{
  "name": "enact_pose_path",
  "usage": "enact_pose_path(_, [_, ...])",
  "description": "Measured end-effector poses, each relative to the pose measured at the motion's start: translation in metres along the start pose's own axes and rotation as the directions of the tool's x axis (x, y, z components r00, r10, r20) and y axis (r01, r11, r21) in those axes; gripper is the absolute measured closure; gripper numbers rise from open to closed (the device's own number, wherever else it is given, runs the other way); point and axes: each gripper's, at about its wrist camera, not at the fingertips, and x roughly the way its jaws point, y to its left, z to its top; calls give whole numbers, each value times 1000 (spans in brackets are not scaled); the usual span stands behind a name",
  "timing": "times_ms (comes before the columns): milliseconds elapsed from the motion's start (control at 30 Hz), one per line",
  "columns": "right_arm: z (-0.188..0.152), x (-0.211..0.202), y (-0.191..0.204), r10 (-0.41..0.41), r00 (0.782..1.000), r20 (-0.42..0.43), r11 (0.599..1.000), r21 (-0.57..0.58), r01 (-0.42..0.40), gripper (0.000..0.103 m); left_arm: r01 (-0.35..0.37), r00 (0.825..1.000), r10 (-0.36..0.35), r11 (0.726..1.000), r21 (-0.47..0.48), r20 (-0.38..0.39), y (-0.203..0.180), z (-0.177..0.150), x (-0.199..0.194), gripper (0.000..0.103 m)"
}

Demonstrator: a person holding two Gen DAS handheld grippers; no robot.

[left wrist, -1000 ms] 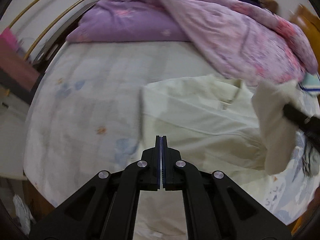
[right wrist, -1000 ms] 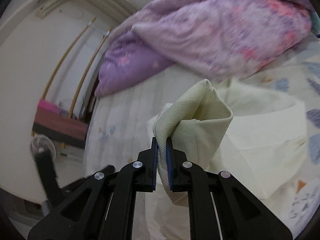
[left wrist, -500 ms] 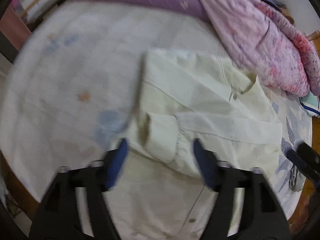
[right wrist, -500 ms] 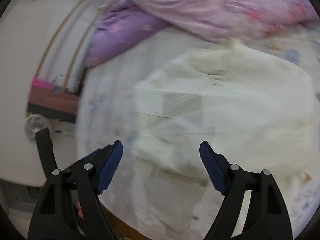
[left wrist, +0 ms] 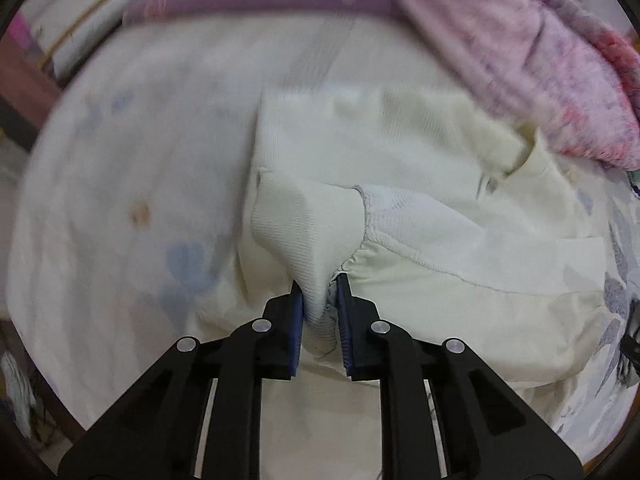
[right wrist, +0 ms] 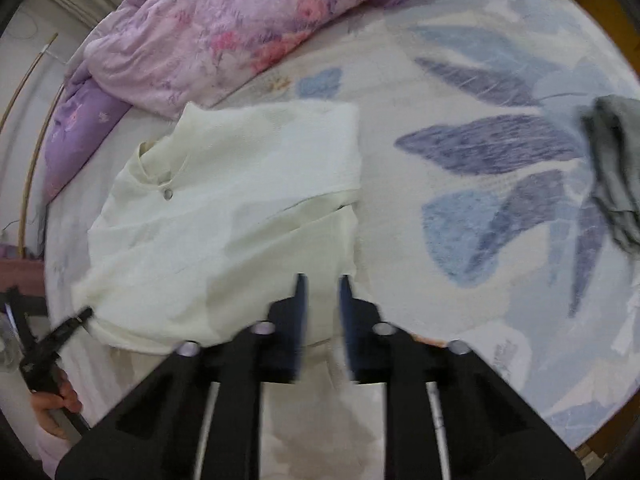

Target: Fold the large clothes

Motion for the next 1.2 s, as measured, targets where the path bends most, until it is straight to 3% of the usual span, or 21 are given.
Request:
enact_pose_path(100, [9, 48, 8, 5, 997, -79, 1000, -9, -6, 101, -20, 1000, 20, 1000, 5, 5, 4, 12, 5, 87])
enact_pose_path(167, [8, 109, -1, -43, 982, -185, 997, 52, 54, 103, -20, 997, 21, 1000, 5, -78, 8, 12, 41, 86])
enact_pose_path(267, [17, 98, 5, -43, 987, -157, 994, 92, 58, 103, -64, 977, 64, 998, 6, -202, 6, 4, 92, 84])
enact_pose_path(333, [26, 69, 13, -33, 997, -71, 997, 66, 38, 101, -85, 981, 92, 995, 45, -173, 3, 0, 93, 80])
enact_pose_path(400, [43, 55, 14, -80, 997, -10, 996, 30, 80, 101, -84, 982, 90, 995, 44, -169, 3, 0, 95, 78])
enact_pose_path(467, [65, 73, 2, -71, 997, -21, 996, 49, 72, 101, -73, 983, 78, 997, 34, -168, 6, 0, 100, 75])
enact_pose_path(533, [86, 125, -16, -46, 992, -117, 996, 72, 55, 103, -55, 984, 55, 998, 10, -170, 10, 0, 107, 72])
enact_pose_path(567, [91, 129, -21, -3, 994, -106, 995, 95, 14, 103, -53, 984, 53, 999, 6, -170, 10, 0, 108, 72])
enact_pose_path(600, [93, 121, -18, -9, 992, -129, 995, 96, 22, 103, -56, 984, 56, 998, 4, -170, 12, -2, 106, 72])
enact_pose_path(667, [81, 102, -11, -52, 985, -163, 996, 61, 62, 103, -61, 982, 60, 998, 0, -179, 13, -3, 105, 70])
enact_pose_path(733, [46, 85, -9, -23, 969, -246, 997, 69, 42, 102, -54, 982, 49, 998, -20, -183, 15, -5, 104, 70])
enact_pose_path(800, [13, 87, -10, -84, 955, -285, 996, 8, 90, 103, -38, 982, 29, 998, -42, -184, 20, -8, 103, 68])
enact_pose_path(867, [-9, 96, -22, -50, 975, -216, 998, 24, 56, 103, -25, 982, 11, 997, -68, -191, 24, -8, 108, 62])
enact_pose_path(967, [-7, 89, -24, -51, 973, -226, 995, 76, 70, 103, -23, 980, 7, 997, -79, -200, 29, -6, 108, 62])
enact_pose_path(1033, [-7, 96, -15, -102, 969, -226, 995, -5, 104, 103, -39, 979, 29, 998, -48, -201, 25, -6, 103, 60])
enact_pose_path(1100, [-2, 93, -10, -119, 962, -247, 993, -24, 116, 103, -81, 972, 77, 997, -9, -221, 22, -10, 98, 45])
enact_pose_path(1200, [4, 74, -13, -55, 963, -262, 996, 48, 69, 93, -67, 978, 67, 998, 6, -199, 20, -13, 80, 45])
